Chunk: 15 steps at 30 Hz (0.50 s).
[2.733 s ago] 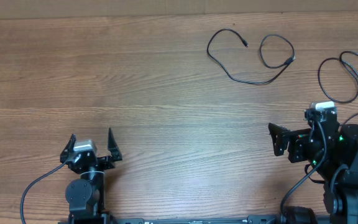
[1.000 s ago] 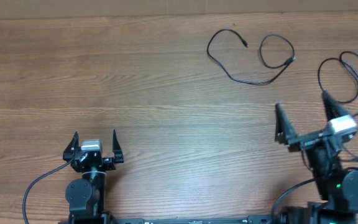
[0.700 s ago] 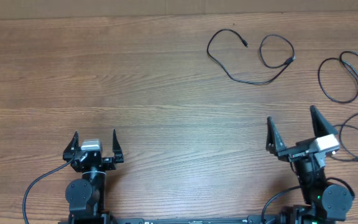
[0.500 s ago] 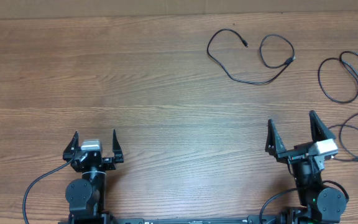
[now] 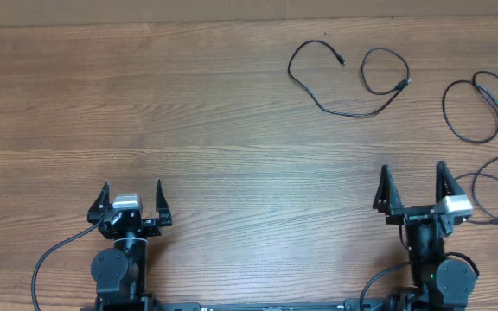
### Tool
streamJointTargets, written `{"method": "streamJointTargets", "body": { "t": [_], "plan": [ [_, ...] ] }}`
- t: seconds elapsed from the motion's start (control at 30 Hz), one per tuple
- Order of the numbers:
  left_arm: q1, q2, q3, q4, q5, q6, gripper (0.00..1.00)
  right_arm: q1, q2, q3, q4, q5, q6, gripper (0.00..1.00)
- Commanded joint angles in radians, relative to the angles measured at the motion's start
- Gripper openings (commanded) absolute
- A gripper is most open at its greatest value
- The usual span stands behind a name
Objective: Untangle cables
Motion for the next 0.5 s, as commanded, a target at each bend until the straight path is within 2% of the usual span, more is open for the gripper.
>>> {"method": "streamJointTargets", "body": {
  "t": [0.0,0.3,0.47],
  "plan": [
    [-0.002,-0.012,-0.004,0.001,0.012,0.02,1.0,0.008,-0.009,-0.011,-0.039,0.029,0.007,1.0],
    [-0.002,-0.012,-0.004,0.001,0.012,0.02,1.0,0.006,-0.009,-0.011,-0.233,0.032,0.007,1.0],
    [-0.002,-0.012,-0.004,0.001,0.012,0.02,1.0,0.006,-0.008,-0.011,-0.23,0.032,0.007,1.0]
  ]
}}
